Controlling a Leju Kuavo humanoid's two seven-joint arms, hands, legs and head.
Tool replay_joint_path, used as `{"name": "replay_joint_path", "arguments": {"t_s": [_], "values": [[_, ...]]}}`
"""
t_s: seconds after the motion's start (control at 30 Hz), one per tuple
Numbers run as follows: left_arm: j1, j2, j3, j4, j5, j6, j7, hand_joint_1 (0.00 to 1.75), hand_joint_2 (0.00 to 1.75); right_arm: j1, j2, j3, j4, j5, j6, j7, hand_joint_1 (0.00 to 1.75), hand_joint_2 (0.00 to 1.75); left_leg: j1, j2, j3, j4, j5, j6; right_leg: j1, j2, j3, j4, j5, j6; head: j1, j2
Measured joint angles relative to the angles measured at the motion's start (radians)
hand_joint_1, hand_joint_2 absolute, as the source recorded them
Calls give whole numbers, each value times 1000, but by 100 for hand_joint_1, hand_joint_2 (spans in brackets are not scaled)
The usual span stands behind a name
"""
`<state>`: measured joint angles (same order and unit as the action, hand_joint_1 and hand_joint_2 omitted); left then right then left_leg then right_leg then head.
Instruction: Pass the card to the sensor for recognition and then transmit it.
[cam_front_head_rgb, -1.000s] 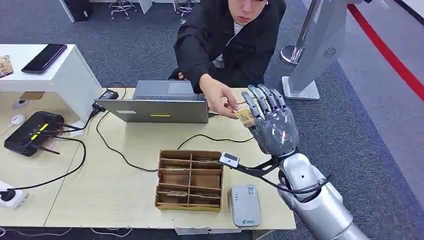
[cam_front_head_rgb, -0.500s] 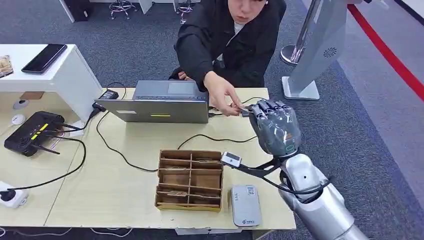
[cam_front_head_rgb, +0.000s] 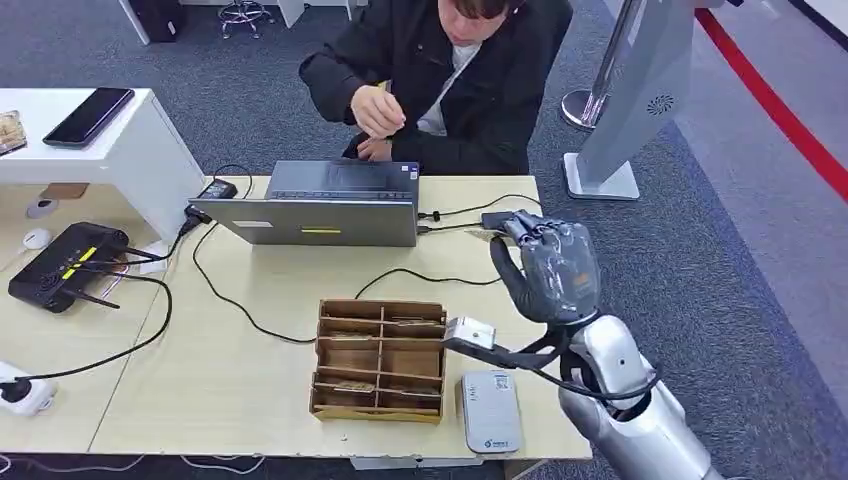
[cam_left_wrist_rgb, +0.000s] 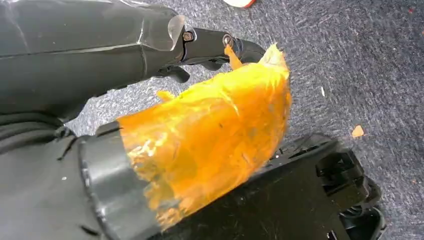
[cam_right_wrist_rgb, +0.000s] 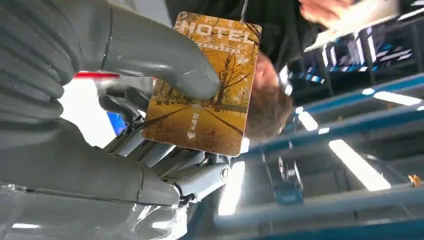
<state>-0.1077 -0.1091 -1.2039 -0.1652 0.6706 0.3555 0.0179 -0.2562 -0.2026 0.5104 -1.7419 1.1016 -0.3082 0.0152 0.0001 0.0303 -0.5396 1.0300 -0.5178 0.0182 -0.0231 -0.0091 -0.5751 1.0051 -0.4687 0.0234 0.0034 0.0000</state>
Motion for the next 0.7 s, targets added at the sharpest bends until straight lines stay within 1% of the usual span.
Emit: {"name": "replay_joint_path", "arguments": {"t_s": [0.23,0.4,0.5,0.7], "values": [[4,0,0,3,23,3,-17,0,0,50,3,5,-47,-210,91,-75,175,175,0,0,0,0,0,0,0,0,0,0,0,0,0,0],[9,0,0,3,38,7,-24,0,0,101,3,11,-62,-421,197,-143,175,175,0,0,0,0,0,0,0,0,0,0,0,0,0,0],[11,0,0,3,45,10,-30,0,0,140,2,12,-62,-522,247,-188,175,175,0,0,0,0,0,0,0,0,0,0,0,0,0,0],[17,0,0,3,55,22,-37,0,0,231,-4,12,-60,-624,291,-244,175,175,0,0,0,0,-1,0,0,0,0,0,0,0,0,0]]}}
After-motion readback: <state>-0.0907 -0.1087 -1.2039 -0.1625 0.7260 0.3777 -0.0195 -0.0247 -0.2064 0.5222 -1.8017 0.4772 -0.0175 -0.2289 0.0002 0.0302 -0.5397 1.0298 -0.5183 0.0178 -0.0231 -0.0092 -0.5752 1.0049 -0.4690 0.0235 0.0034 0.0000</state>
